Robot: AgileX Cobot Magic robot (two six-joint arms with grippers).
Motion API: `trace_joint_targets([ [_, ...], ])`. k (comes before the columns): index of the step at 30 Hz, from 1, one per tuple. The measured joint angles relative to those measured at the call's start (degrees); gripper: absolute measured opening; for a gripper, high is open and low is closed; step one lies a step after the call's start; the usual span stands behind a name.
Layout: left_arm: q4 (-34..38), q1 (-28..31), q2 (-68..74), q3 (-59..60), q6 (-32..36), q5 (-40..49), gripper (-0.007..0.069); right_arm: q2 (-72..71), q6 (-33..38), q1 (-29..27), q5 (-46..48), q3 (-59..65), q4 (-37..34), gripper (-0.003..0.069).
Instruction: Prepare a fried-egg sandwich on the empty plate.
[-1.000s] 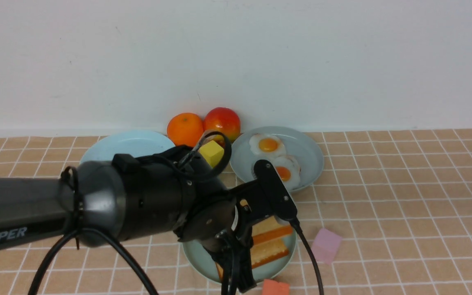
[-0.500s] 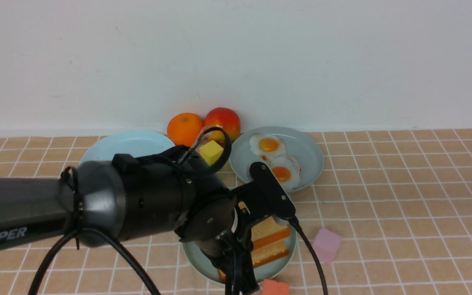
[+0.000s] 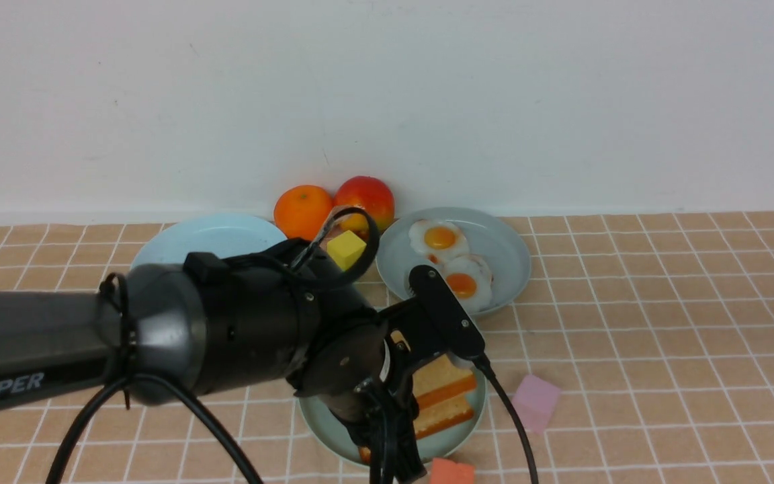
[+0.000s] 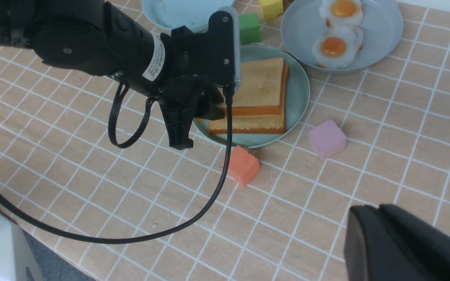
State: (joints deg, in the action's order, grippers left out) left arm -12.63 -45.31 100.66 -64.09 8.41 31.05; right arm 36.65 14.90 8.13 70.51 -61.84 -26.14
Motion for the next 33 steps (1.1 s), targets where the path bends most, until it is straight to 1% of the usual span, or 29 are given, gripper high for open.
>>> trace_joint_targets([
  [5,0.0,0.0,0.0,0.0,-0.01,0.0,0.0249,0.0,0.0,0.0,0.11,0.0,0.0,0.0053],
  [16,0.08,0.0,0.0,-0.35,-0.12,0.57,0.0251,0.0,0.0,0.0,1.11,0.0,0.0,0.0057],
  [18,1.16,0.0,-0.99,-1.68,-1.52,2.12,0.0229,0.0,0.0,0.0,1.18,0.0,0.0,0.0057],
  [20,3.61,0.0,-4.34,-3.17,-4.35,3.66,0.0172,-0.05,0.0,0.0,1.18,0.0,0.38,0.0058],
  [21,3.81,0.0,-4.79,-3.28,-4.64,3.66,0.0172,-0.05,0.0,0.0,1.18,0.0,0.38,0.0058],
  [22,5.02,0.0,-7.31,-3.6,-6.0,3.99,0.0138,-0.05,0.0,0.0,1.18,0.0,0.8,0.0058],
  [24,7.58,0.0,-16.62,-3.23,-8.41,4.04,0.0017,-0.73,0.0,0.0,1.13,0.0,2.16,0.0061],
  [25,7.72,0.0,-16.62,-3.23,-8.85,3.9,0.0009,-0.73,0.0,0.0,1.13,0.0,2.24,0.0061],
  [26,8.83,0.0,-22.9,-1.47,-9.48,2.47,-0.0013,-1.47,0.0,0.0,1.07,0.0,2.93,0.0061],
  [28,10.35,0.0,-30.45,1.97,-9.83,-0.53,-0.0013,-3.2,0.0,0.0,0.76,0.0,3.56,0.0061],
  [30,12.63,0.0,-39.72,7.95,-9.95,-5.17,-0.0013,-5.92,-0.06,0.0,0.34,0.0,4.73,0.0061],
  [31,12.63,0.0,-40.57,8.56,-10.02,-5.17,-0.0013,-6.21,-0.15,0.0,0.34,0.0,4.73,0.0061],
  [33,14.25,0.0,-50.93,17.22,-10.07,-10.87,-0.0013,-10.17,-2.4,0.0,0.34,0.0,6.7,0.0061],
])
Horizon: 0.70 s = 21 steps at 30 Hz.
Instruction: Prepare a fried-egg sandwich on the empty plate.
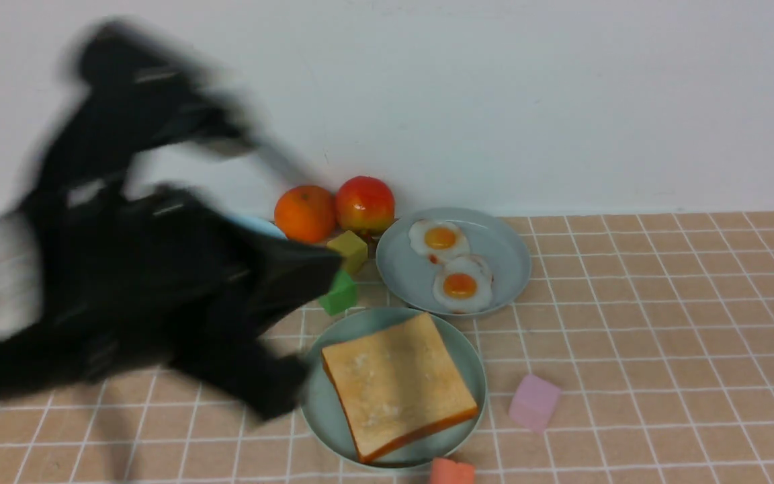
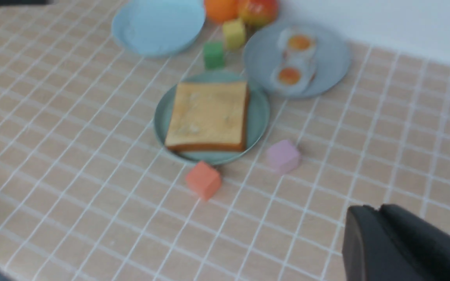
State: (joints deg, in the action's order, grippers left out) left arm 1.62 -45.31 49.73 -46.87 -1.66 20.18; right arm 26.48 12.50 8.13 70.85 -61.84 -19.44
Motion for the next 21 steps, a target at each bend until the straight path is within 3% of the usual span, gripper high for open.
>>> trace_joint_targets([
  [6,4.0,0.0,-19.77,20.43,0.0,-15.43,-0.0013,-9.1,-11.91,0.0,1.83,0.16,10.68,0.0061],
  [13,4.54,0.0,-31.84,33.99,-0.04,-24.43,-0.0013,-17.48,-23.22,0.0,0.93,6.28,20.11,0.001],
  [15,4.59,0.0,-32.93,35.99,-0.04,-26.43,-0.0013,-19.15,-25.84,0.0,-1.33,10.49,21.6,-0.001],
  [21,4.72,0.0,-33.13,37.33,-0.17,-25.24,-0.0013,-19.73,-32.53,0.0,-21.43,26.85,21.98,-0.0014],
])
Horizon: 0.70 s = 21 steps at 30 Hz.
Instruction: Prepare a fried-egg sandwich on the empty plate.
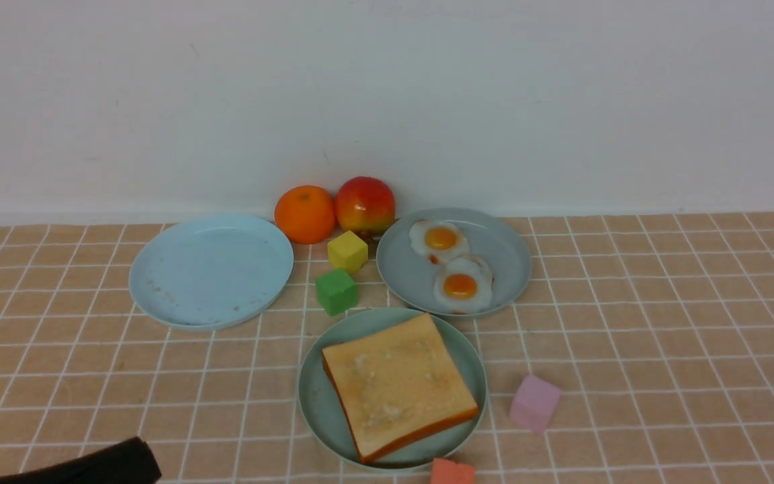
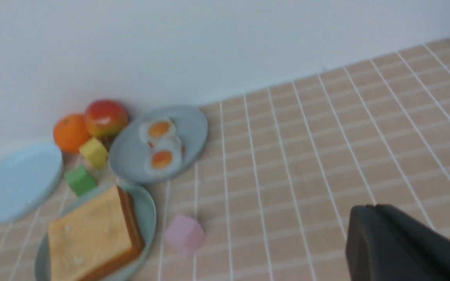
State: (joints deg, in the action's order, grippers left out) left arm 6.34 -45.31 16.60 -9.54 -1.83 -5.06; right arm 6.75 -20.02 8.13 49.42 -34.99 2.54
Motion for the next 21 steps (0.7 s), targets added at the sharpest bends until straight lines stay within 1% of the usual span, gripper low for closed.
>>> trace_joint_targets([
  [3,0.0,0.0,0.0,0.0,0.0,1.49,-0.0013,0.06,-0.77,0.0,-14.78,9.96,0.0,-0.0013],
  [4,0.0,0.0,0.0,0.0,0.0,1.59,-0.0013,0.06,-0.82,0.0,-15.66,9.96,0.0,-0.0013],
  [5,0.0,0.0,0.0,0.0,0.0,2.11,-0.0013,0.12,-0.95,0.0,-22.02,15.27,0.0,-0.0013],
  [8,0.0,0.0,0.0,0.0,0.0,2.31,-0.0013,0.24,-0.95,0.0,-31.59,23.28,0.0,-0.0012],
  [9,0.0,0.0,0.0,0.0,0.0,2.31,-0.0013,0.24,-0.95,0.0,-33.25,25.2,0.0,-0.0013],
  [11,0.0,0.0,0.0,0.0,0.0,2.31,-0.0013,0.24,-0.99,0.0,-35.71,29.63,-0.05,-0.0013],
  [14,0.0,0.0,0.0,0.0,0.0,2.49,-0.0013,0.24,-1.09,0.0,-36.68,34.92,-0.05,-0.001],
  [21,0.0,0.0,0.0,0.0,0.0,3.48,-0.0013,-0.5,-2.43,-0.13,-29.73,36.39,0.33,-0.0009],
])
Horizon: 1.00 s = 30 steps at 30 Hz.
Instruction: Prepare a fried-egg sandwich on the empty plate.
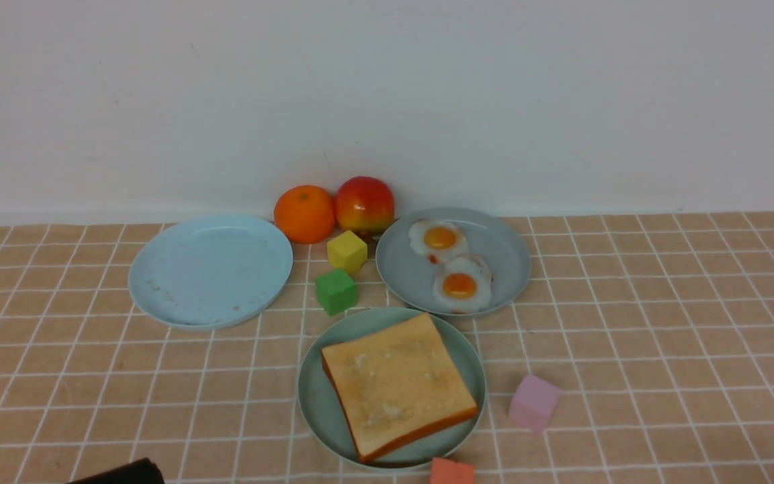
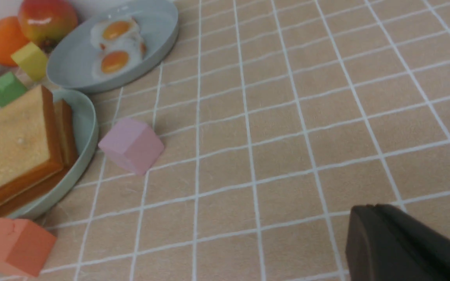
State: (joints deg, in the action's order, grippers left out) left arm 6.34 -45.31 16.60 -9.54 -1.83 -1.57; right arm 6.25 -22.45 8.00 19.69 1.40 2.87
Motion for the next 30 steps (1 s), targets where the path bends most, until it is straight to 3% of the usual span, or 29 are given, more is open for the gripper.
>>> trace_joint_targets([
  [13,0.0,0.0,0.0,0.0,0.0,0.11,-0.0013,-6.79,13.37,-2.73,2.06,-0.38,0.13,-0.0014],
  [30,0.0,0.0,0.0,0.0,0.0,0.11,-0.0004,-6.79,14.8,-2.73,2.13,-0.44,-0.78,-0.0012],
])
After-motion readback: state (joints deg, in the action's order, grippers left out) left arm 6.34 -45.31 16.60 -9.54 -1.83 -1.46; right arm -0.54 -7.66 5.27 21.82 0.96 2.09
